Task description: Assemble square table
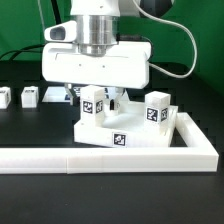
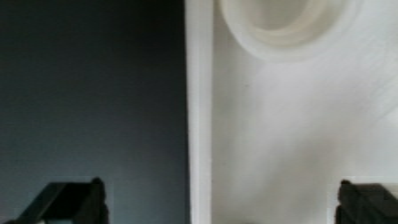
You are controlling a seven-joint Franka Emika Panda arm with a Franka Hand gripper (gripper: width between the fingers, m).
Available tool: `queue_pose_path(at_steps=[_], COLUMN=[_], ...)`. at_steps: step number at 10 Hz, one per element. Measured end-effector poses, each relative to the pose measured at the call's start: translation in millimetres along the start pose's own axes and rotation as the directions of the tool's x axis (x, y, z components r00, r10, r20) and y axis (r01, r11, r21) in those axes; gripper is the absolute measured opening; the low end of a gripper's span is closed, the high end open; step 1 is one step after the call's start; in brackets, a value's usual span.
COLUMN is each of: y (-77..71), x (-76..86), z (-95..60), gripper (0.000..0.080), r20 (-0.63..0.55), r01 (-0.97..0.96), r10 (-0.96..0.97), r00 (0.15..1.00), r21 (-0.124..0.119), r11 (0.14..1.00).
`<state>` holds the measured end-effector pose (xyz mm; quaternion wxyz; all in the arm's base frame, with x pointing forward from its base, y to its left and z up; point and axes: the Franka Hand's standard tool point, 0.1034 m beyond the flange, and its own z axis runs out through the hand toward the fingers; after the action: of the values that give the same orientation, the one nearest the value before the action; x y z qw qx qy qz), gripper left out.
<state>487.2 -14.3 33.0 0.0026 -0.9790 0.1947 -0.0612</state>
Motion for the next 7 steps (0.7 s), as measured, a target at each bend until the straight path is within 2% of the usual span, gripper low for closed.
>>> queue_pose_path(at_steps=[2, 4, 7], y=[5.2, 12.0, 4.8], x=[1.6, 1.2, -3.1], z=[1.1, 5.2, 13.6], gripper=[0.0648, 0.0649, 0.0648], r20=[-0.001, 0.001, -0.009], r01=[-0.029, -0.045, -0.052], r10=[0.029, 0.045, 0.052], r00=[1.0, 0.999, 0.999], r21=[0.008, 0.004, -0.001], r11=[1.0, 0.999, 0.999])
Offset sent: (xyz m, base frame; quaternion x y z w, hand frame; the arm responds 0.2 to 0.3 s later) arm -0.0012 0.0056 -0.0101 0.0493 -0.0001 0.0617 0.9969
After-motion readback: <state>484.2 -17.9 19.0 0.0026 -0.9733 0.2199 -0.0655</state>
